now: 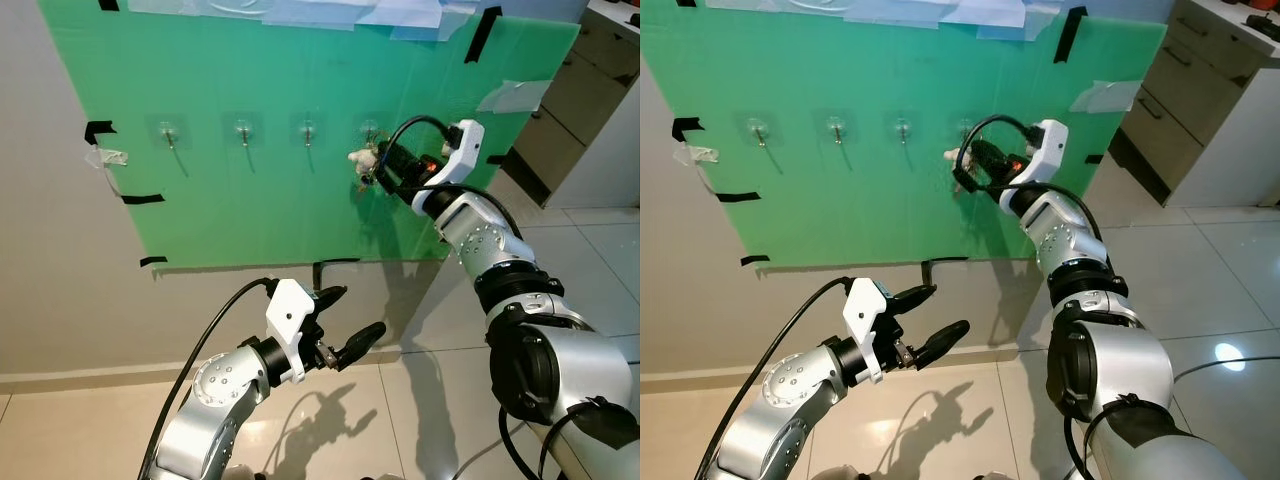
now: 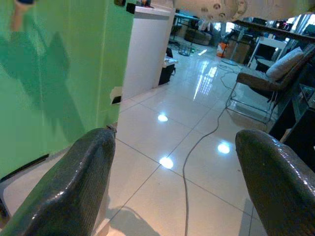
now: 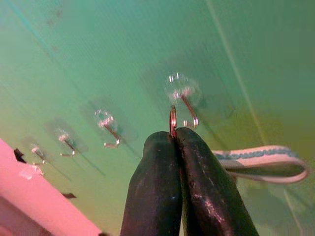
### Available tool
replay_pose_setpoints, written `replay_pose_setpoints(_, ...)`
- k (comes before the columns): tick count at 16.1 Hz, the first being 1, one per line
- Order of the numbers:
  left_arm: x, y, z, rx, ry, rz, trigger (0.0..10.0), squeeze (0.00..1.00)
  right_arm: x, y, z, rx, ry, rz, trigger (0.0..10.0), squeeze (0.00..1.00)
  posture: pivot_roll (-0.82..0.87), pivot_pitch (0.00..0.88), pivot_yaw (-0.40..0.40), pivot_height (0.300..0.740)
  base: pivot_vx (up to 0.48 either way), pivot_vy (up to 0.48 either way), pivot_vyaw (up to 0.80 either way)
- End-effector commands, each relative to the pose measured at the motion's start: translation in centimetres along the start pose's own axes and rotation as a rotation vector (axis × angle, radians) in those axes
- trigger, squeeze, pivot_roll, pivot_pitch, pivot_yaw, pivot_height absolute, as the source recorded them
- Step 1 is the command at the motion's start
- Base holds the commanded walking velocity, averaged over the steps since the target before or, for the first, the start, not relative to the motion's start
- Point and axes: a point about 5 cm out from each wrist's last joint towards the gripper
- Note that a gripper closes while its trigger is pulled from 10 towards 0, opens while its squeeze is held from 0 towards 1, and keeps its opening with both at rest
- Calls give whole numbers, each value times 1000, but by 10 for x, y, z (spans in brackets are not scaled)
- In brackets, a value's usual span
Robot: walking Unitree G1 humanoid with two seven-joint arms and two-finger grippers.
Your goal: Hang keys on a hook
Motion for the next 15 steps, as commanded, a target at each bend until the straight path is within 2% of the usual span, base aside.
replay_pose_setpoints(1, 0, 3, 2, -1, 12, -6, 10000, 0, -2, 1, 2, -4, 9, 17, 0, 0, 132, 11, -54, 740, 0, 0, 0)
replay_pose_setpoints(7, -2, 3, 2, -1, 17, -1, 10000, 0, -5, 3, -3, -50, -38, 41, 0, 0, 134, 19, -54, 740, 0, 0, 0)
replay_pose_setpoints(11, -1, 2, 1, -3, 54, -3, 10000, 0, -5, 6, 0, -43, -90, 17, 0, 0, 140, 27, -56, 740, 0, 0, 0)
replay_pose_setpoints(15, 3, 2, 2, -1, 53, -8, 10000, 0, -8, 10, 1, -52, -109, -10, 0, 0, 149, 32, -61, 740, 0, 0, 0)
Point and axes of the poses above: a point about 5 cm out from each wrist's last joint towards the gripper, its own y axis pointing out of the wrist towards the gripper, its own z axis along the axis of the wrist's last joint, x = y × z, and after that the axes turned 6 degrees about y, right-handed
